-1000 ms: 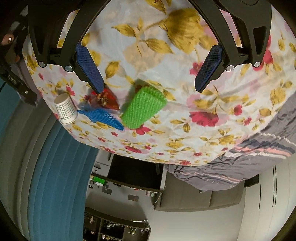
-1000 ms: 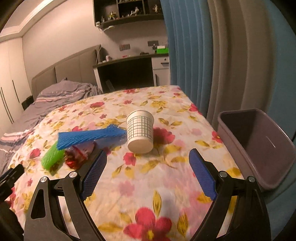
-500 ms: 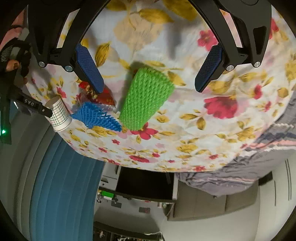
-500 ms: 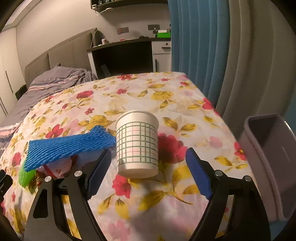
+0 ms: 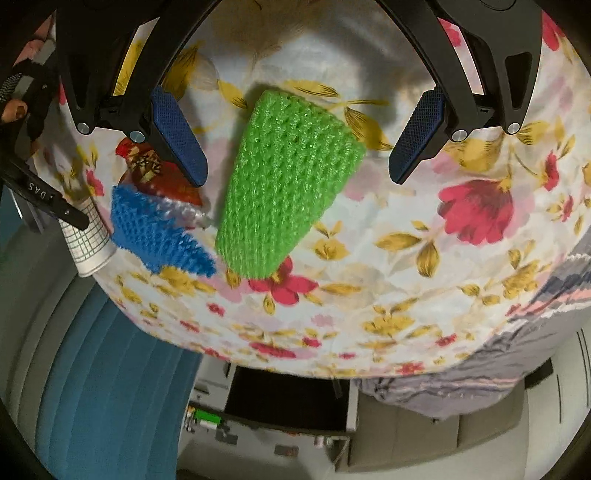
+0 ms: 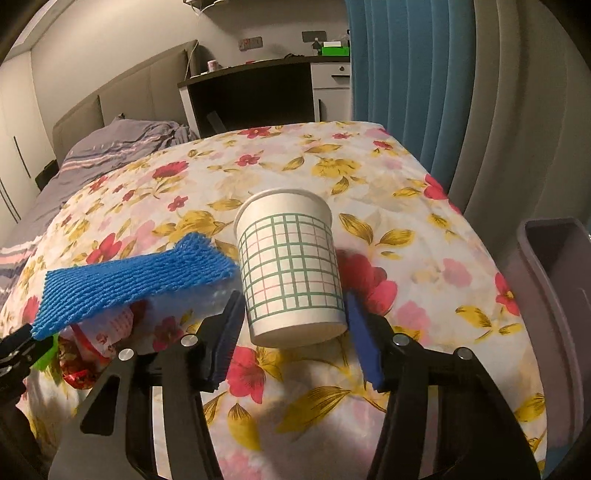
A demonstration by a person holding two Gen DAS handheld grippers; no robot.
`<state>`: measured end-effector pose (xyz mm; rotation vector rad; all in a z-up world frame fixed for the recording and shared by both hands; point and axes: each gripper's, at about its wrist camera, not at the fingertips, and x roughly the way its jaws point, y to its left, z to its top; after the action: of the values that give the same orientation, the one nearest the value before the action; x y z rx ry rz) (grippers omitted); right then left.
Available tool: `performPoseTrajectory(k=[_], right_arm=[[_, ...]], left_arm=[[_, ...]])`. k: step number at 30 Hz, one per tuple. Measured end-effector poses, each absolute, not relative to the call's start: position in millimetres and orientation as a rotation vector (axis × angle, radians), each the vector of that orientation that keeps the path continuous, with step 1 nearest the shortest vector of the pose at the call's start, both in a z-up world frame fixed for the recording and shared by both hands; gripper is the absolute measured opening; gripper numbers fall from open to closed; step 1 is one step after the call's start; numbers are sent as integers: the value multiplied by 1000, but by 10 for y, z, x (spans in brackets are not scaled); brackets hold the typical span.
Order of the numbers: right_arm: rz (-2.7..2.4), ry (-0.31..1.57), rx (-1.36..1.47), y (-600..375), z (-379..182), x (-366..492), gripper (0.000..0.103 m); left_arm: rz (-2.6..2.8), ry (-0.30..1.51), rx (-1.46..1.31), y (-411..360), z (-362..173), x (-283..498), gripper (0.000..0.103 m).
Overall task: Collect trash
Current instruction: 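Grasp the standing white grid-printed paper cup with the right gripper, then grasp the green foam mesh sleeve with the left gripper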
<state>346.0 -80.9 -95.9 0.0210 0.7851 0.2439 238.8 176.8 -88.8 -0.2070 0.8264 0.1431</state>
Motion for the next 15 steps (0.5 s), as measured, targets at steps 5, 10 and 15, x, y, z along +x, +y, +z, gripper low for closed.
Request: performPoseTrajectory(k=[5, 10, 15], right_arm=[[246, 776, 14, -807, -948, 3422, 54], [248, 748, 17, -844, -851, 3318, 54], [258, 714, 25, -925, -725, 3132, 54]], left_arm=[[138, 854, -227, 1805, -935, 2419, 87], [125, 860, -226, 1798, -943, 2411, 68], [99, 862, -237, 1781, -937, 2342, 44]])
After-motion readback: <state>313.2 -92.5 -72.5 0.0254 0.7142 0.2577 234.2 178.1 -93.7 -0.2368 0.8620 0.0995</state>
